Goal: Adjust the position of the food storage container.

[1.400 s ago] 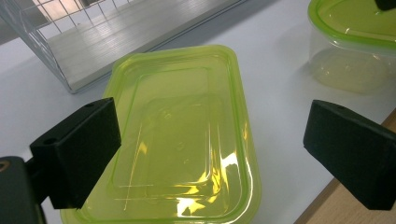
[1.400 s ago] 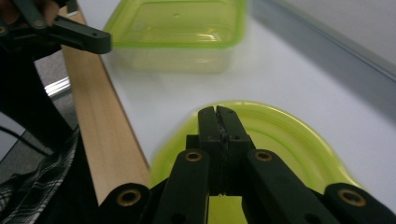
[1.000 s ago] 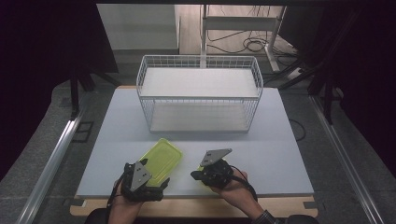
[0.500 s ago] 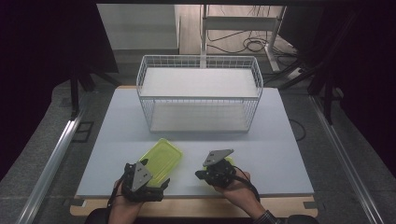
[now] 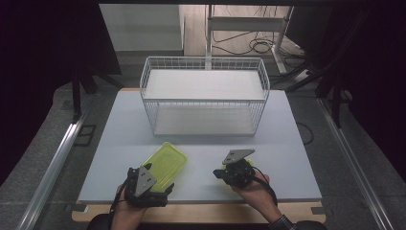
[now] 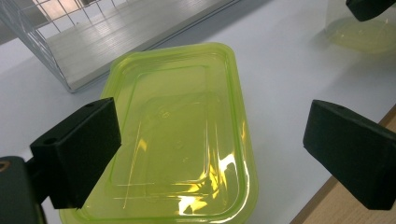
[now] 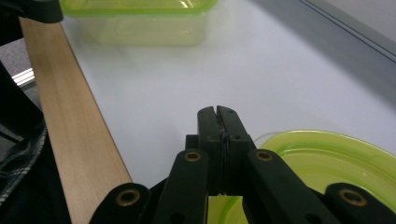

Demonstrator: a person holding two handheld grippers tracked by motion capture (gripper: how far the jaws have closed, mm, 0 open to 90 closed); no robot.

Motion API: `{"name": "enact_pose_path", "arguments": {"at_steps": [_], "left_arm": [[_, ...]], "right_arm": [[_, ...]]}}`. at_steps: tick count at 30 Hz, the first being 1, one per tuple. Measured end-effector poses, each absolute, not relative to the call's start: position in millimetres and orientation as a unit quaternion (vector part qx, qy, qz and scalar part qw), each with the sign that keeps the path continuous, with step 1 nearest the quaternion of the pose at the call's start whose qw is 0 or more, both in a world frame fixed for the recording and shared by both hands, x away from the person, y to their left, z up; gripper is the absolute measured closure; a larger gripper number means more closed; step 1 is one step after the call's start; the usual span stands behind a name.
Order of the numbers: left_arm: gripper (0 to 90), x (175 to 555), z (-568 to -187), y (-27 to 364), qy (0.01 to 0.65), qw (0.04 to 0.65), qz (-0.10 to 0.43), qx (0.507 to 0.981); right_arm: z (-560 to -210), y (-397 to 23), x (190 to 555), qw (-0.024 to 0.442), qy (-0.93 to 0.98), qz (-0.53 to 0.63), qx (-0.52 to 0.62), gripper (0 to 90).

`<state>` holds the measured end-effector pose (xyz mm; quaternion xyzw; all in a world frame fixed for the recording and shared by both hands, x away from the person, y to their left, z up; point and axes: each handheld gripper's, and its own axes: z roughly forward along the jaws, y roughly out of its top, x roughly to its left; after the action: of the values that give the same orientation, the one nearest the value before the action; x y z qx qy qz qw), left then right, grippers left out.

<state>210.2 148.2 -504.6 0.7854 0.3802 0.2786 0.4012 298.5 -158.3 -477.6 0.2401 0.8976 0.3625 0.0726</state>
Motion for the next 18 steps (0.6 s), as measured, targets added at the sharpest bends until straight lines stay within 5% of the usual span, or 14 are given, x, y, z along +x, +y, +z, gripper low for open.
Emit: {"name": "enact_pose_path", "arguments": {"at_steps": [18], "left_arm": [[4.5,210.9,-504.3,149.6,0.386,0.397,0.276,0.785]], "right_arm": [[-476.4,-211.3,310.2,0.100,0.880,0.356,0.299,88.1]]}}
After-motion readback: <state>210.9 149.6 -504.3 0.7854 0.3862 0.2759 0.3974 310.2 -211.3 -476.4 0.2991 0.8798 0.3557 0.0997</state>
